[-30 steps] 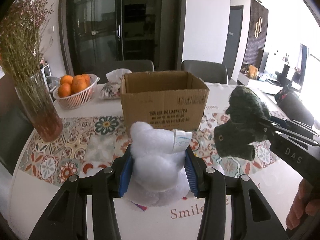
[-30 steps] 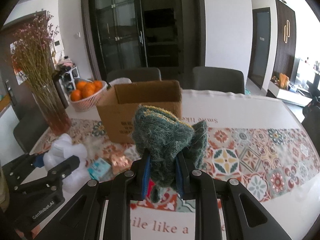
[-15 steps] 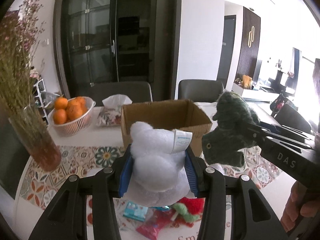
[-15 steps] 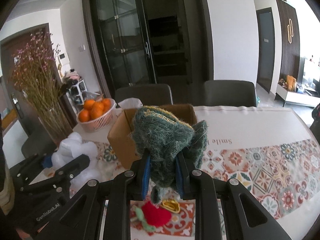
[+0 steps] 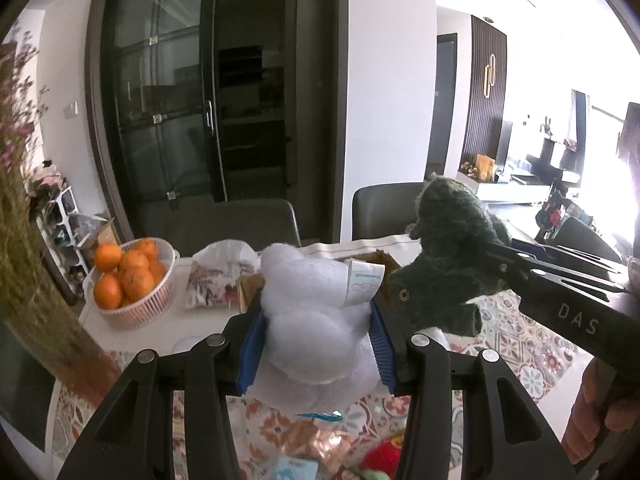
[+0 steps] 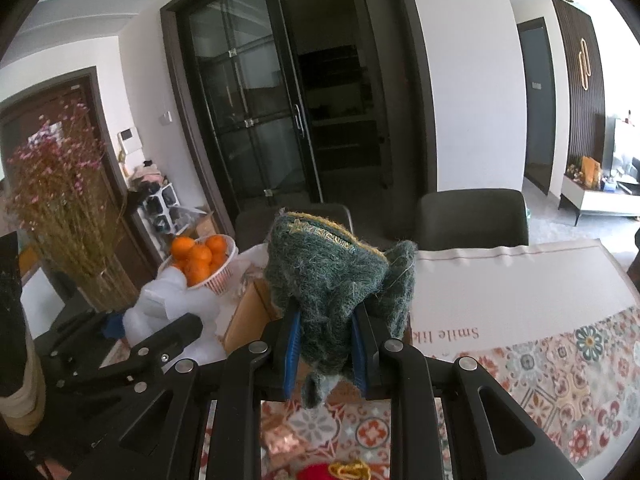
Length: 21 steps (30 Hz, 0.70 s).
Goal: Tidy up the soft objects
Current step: 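Lift the bunny and glove and carry both toward the cardboard box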
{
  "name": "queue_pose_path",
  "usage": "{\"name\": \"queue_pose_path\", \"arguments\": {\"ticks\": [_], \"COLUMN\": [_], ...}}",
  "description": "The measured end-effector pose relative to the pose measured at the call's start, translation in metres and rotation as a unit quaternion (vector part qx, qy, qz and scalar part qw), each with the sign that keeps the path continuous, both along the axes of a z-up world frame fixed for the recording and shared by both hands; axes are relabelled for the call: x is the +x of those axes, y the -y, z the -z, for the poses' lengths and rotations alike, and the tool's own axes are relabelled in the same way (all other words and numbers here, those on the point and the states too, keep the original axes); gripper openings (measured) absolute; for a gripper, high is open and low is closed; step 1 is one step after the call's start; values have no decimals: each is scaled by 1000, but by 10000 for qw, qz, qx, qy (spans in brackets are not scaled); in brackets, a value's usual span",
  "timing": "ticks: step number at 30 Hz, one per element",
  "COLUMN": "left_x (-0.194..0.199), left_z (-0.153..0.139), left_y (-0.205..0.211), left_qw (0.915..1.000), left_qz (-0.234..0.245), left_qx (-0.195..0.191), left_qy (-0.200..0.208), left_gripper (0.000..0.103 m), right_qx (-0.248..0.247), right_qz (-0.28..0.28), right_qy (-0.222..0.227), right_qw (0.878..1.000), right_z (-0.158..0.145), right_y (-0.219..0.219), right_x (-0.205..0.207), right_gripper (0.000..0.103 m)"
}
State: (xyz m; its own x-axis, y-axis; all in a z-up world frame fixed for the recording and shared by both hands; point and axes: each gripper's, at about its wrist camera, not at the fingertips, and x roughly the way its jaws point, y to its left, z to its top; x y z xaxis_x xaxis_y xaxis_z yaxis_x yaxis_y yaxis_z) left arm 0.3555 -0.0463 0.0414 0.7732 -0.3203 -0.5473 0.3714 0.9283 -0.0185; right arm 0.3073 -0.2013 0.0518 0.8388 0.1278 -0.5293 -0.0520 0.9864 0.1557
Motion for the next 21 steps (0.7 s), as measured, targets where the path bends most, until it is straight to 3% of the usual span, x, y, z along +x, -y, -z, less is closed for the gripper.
{"name": "queue_pose_path", "arguments": {"ticks": [11,21], "left_x": [67,115], "left_z": [3,31], "left_y": [9,19], "left_qw": [9992,9961], "left_qz": [54,178], "left_qx": [41,219], "left_qy": [-387,-840], "left_gripper": [47,47], "right_qx": [168,297], "right_qz": [-26,-42], "right_qy": [-322,-778], "right_qw": [9993,9965], "right_z": [-5,22], "right_y": [7,14], "right_x": [72,123], "right_gripper": [23,23]}}
